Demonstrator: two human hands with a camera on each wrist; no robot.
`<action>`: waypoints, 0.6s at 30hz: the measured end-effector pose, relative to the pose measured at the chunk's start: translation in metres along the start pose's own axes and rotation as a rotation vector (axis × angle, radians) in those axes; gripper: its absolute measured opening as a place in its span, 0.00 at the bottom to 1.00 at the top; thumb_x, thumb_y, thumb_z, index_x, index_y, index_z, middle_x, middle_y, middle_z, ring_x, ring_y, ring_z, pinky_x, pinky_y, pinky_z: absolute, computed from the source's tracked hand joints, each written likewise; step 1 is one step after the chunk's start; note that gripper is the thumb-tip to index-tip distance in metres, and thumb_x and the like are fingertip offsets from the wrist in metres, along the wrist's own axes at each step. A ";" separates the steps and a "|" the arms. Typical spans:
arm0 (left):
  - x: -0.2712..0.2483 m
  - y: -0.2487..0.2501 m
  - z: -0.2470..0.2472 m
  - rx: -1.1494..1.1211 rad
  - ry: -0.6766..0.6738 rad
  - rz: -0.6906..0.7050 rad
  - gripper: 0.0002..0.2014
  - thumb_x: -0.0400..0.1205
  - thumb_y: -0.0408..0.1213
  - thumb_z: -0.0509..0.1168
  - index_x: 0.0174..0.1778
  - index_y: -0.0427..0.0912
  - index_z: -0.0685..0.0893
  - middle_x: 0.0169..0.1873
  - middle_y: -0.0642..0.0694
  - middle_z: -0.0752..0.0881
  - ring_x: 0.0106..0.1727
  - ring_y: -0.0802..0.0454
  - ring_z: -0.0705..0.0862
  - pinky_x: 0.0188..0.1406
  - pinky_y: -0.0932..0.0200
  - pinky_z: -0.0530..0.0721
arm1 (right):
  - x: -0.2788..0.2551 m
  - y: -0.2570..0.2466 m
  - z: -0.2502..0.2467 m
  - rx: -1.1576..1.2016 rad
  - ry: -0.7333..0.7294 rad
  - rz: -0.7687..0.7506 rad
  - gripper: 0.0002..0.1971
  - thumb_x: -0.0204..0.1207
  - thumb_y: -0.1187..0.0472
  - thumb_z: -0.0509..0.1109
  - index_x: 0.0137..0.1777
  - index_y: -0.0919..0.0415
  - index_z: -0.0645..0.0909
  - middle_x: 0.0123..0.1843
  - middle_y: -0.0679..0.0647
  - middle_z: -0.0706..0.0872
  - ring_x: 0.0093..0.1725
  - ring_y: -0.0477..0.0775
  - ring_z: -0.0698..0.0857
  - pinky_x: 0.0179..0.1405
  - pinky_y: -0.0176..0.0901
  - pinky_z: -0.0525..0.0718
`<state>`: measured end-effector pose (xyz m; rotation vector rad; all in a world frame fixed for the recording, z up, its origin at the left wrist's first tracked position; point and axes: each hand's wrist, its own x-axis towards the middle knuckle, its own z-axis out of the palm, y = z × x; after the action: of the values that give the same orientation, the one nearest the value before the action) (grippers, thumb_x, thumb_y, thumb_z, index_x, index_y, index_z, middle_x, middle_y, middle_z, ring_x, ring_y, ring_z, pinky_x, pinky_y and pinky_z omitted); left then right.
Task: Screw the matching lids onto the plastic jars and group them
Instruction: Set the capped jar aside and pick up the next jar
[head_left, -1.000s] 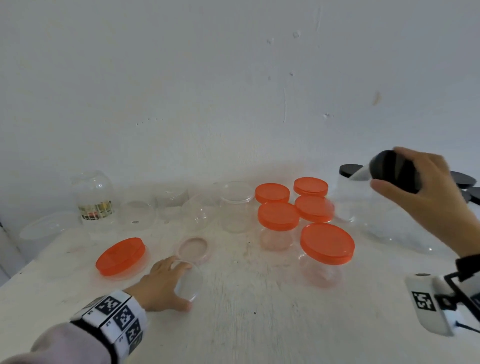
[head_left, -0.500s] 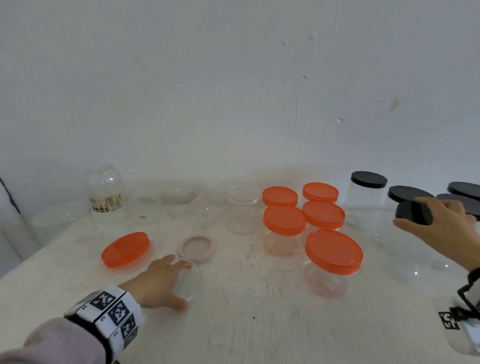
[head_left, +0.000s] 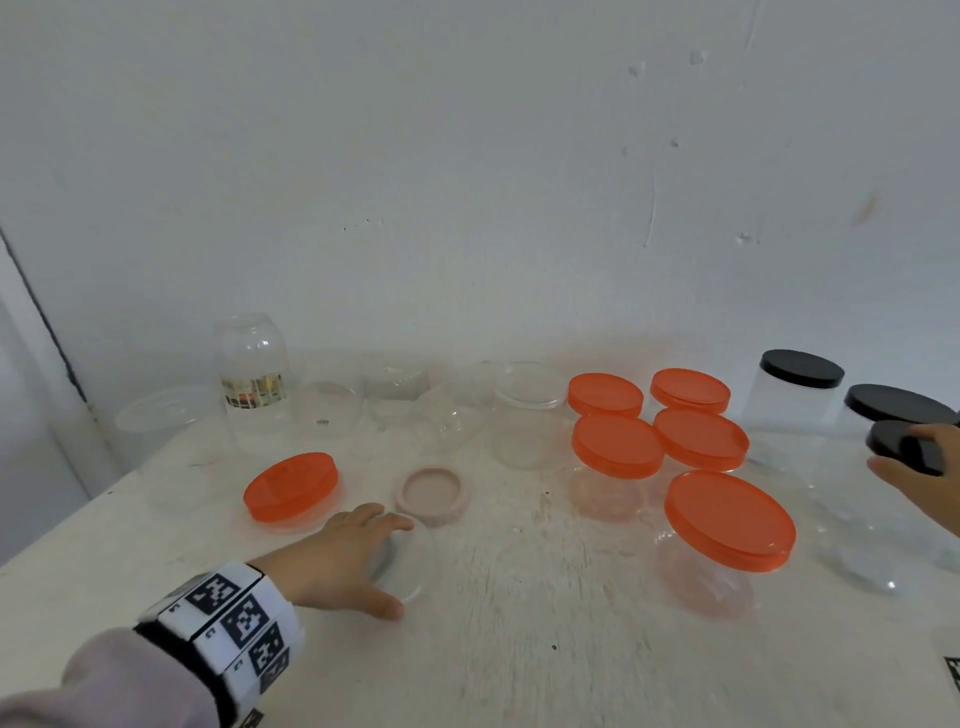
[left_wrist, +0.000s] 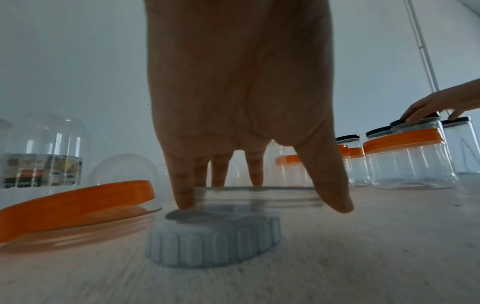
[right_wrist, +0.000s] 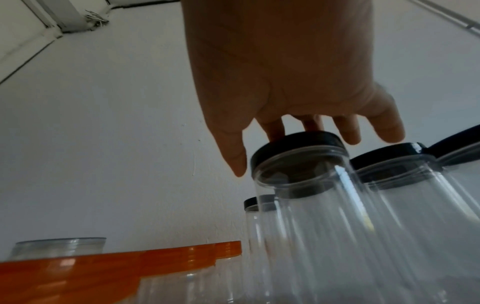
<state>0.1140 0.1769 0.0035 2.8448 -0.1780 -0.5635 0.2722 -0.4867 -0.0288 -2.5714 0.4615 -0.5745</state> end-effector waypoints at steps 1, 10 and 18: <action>0.000 -0.003 -0.002 -0.007 0.002 0.014 0.48 0.70 0.62 0.72 0.81 0.59 0.52 0.81 0.51 0.53 0.81 0.49 0.55 0.79 0.51 0.58 | -0.001 0.000 0.004 -0.021 0.008 -0.009 0.39 0.51 0.12 0.56 0.59 0.31 0.71 0.65 0.57 0.77 0.61 0.66 0.78 0.55 0.38 0.73; -0.011 -0.045 -0.025 -0.235 0.130 0.102 0.48 0.62 0.70 0.72 0.76 0.64 0.61 0.73 0.62 0.66 0.73 0.62 0.66 0.71 0.60 0.68 | -0.165 -0.246 -0.020 -0.078 -0.042 -0.290 0.26 0.68 0.42 0.74 0.67 0.43 0.77 0.75 0.63 0.69 0.75 0.69 0.63 0.69 0.72 0.66; -0.042 -0.111 -0.050 -0.391 0.304 0.093 0.40 0.52 0.77 0.70 0.60 0.76 0.67 0.61 0.73 0.69 0.62 0.70 0.72 0.51 0.72 0.72 | -0.241 -0.398 0.042 0.007 -0.453 -0.591 0.28 0.76 0.48 0.72 0.75 0.48 0.71 0.80 0.55 0.62 0.80 0.55 0.57 0.76 0.47 0.56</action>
<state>0.1029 0.3006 0.0353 2.4833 -0.1276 -0.1227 0.1718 -0.0390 0.0619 -2.7042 -0.4642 -0.1535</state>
